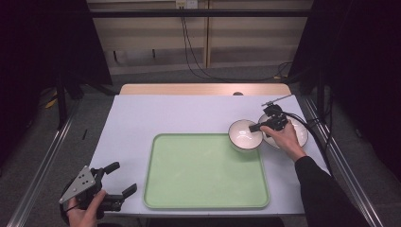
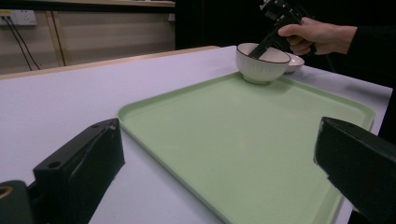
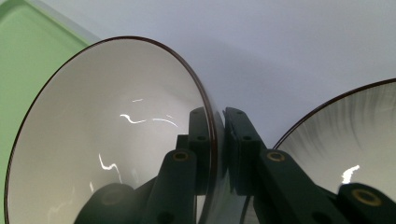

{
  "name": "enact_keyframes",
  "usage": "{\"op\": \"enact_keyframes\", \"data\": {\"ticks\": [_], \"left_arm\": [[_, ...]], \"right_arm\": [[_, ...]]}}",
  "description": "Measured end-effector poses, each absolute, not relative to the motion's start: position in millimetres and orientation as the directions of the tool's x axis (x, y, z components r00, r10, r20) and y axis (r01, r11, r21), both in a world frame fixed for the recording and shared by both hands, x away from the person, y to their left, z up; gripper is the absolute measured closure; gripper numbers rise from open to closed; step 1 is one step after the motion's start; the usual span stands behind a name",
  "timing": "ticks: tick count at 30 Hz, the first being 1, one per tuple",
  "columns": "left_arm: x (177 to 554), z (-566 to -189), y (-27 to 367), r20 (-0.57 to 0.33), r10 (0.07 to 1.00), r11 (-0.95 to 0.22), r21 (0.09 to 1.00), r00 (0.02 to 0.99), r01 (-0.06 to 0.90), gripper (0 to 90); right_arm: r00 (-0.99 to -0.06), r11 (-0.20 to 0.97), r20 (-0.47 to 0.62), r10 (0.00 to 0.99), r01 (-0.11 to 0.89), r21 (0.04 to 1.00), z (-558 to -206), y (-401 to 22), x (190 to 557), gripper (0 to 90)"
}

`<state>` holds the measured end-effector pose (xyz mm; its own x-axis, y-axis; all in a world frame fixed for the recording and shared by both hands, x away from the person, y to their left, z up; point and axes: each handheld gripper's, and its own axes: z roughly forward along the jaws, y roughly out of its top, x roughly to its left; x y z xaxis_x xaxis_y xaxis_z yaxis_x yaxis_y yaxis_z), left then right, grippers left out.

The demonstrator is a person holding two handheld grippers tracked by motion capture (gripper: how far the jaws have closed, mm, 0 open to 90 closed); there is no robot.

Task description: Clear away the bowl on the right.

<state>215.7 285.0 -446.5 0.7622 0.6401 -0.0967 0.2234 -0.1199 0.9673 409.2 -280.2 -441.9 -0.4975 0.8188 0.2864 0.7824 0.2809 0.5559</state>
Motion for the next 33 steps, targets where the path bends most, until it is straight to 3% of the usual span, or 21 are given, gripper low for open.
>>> {"op": "enact_keyframes", "data": {"ticks": [33], "left_arm": [[215.9, -446.2, 285.6, -0.091, 0.637, -0.124, 0.968, 0.765, 0.219, 1.5]], "right_arm": [[-0.510, 0.309, 0.239, 0.826, 0.765, 0.564, -449.5, -276.8, 407.7, 83.1]]}}
